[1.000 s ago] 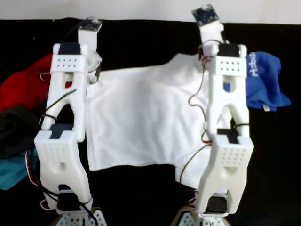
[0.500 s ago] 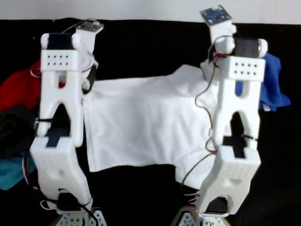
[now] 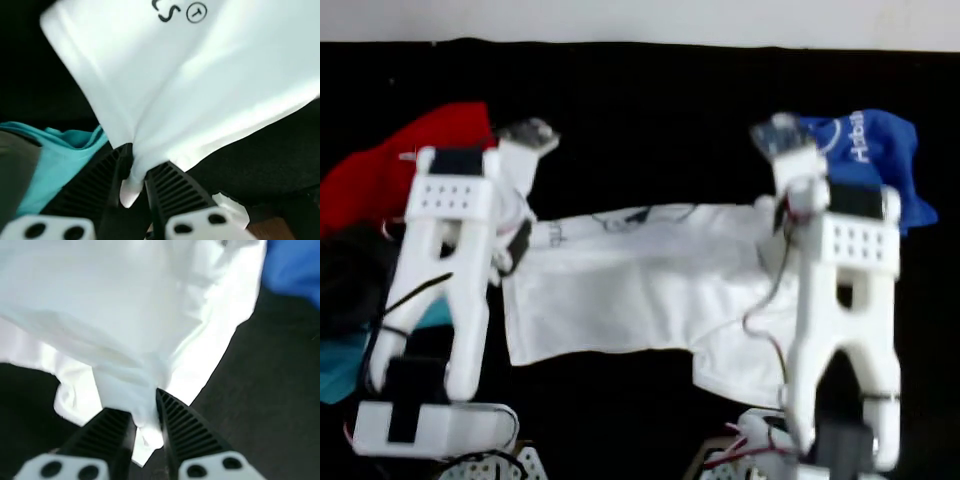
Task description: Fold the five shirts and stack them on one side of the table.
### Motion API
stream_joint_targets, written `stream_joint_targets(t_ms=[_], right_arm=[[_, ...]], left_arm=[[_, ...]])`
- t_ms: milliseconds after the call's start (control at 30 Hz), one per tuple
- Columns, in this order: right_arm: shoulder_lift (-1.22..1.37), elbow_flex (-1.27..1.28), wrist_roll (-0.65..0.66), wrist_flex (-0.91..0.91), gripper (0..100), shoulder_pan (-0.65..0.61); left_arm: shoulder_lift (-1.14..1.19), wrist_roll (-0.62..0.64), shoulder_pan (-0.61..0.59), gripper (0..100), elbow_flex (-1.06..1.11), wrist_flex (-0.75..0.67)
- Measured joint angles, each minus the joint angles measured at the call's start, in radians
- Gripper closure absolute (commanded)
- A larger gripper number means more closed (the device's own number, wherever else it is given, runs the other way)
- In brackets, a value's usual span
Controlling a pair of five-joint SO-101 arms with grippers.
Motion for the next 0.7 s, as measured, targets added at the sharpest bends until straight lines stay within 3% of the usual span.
stream_joint_targets(t_ms=[333,600,700], right_arm=[[-0.196,0.296,0.15,-0.025,99.2,0.127],[-0.29,0.41,0.235,-0.025,98.5,0.189],[-0.305,0.45,0.238,-0.025,90.6,0.189]], left_arm=[[-0.18,0.0,0.097,99,0.373,-0.129],[-0.212,0.0,0.11,99,0.436,-0.143],[-0.212,0.0,0.11,96,0.437,-0.164]])
